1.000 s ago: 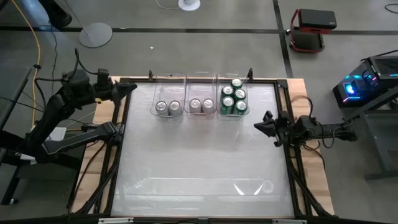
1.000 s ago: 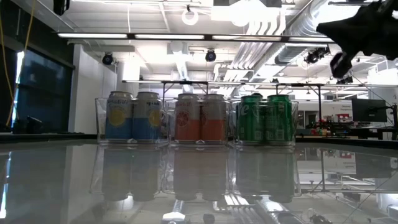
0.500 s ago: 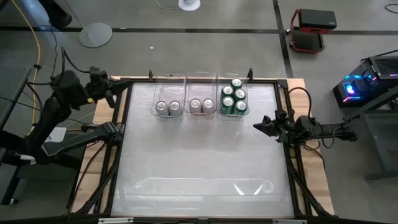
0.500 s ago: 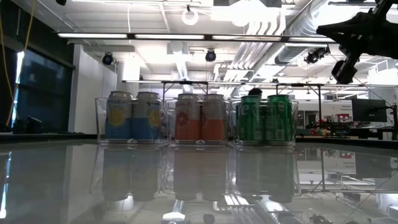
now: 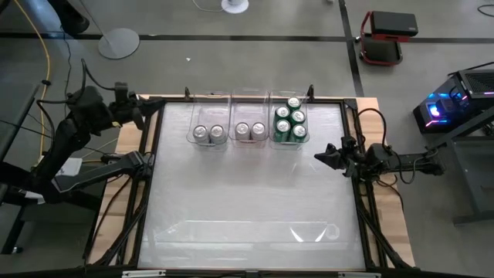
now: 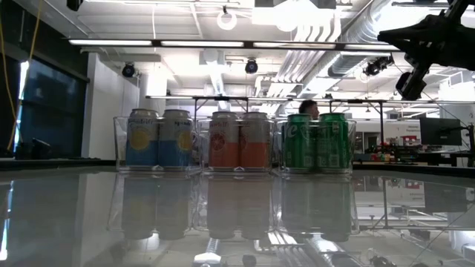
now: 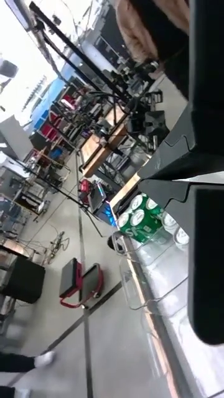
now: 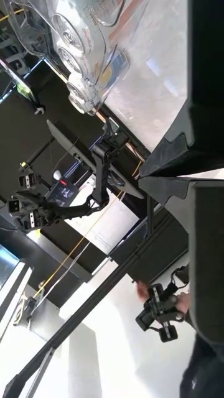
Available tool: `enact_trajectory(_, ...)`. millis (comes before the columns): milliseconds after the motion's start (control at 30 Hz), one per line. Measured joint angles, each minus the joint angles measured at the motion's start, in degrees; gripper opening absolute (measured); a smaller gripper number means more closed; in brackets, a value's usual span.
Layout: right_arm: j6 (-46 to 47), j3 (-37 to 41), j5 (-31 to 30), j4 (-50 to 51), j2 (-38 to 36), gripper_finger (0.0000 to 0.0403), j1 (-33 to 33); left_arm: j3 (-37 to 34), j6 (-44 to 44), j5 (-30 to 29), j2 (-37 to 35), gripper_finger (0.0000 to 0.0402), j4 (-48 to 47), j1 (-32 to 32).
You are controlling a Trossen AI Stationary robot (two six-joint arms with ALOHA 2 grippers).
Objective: Sort soda cans
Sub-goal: Return to Home Position
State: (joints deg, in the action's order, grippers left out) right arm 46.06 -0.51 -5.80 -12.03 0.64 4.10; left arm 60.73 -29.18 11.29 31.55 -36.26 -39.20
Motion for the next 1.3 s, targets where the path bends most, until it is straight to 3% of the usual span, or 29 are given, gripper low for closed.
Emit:
enact_trajectory(200,0.0,0.0,0.0,0.0,0.0,0.0,0.0,-0.7,4.1,1.6,0.0,0.0,7.3,0.5)
enact_trajectory(333,0.0,0.0,0.0,0.0,0.0,0.0,0.0,-10.0,7.9,10.1,-1.5,0.0,27.6,0.8)
enact_trajectory(433,0.0,0.0,0.0,0.2,0.0,0.0,0.0,-18.0,8.8,13.3,-1.1,0.0,45.8,2.2)
enact_trajectory(600,0.0,0.0,0.0,0.2,0.0,0.0,0.0,-29.8,2.7,13.7,1.8,0.0,66.0,6.1)
enact_trajectory(667,0.0,0.0,0.0,0.2,0.0,0.0,0.0,-33.8,3.9,12.3,1.6,0.0,70.9,11.6)
enact_trajectory(767,0.0,0.0,-0.1,0.4,0.1,0.0,0.0,-38.3,13.8,4.9,-2.2,0.0,72.0,20.5)
enact_trajectory(967,0.0,0.0,0.0,1.2,0.2,0.0,0.0,-44.2,22.1,-4.7,-11.5,0.0,69.1,32.8)
enact_trajectory(1100,0.0,0.0,0.1,2.0,0.2,0.0,0.0,-49.8,22.9,-8.1,-19.8,0.0,69.5,37.2)
enact_trajectory(1300,0.0,0.0,0.2,3.3,0.2,0.0,0.0,-58.1,20.4,-10.6,-30.3,0.0,69.7,38.3)
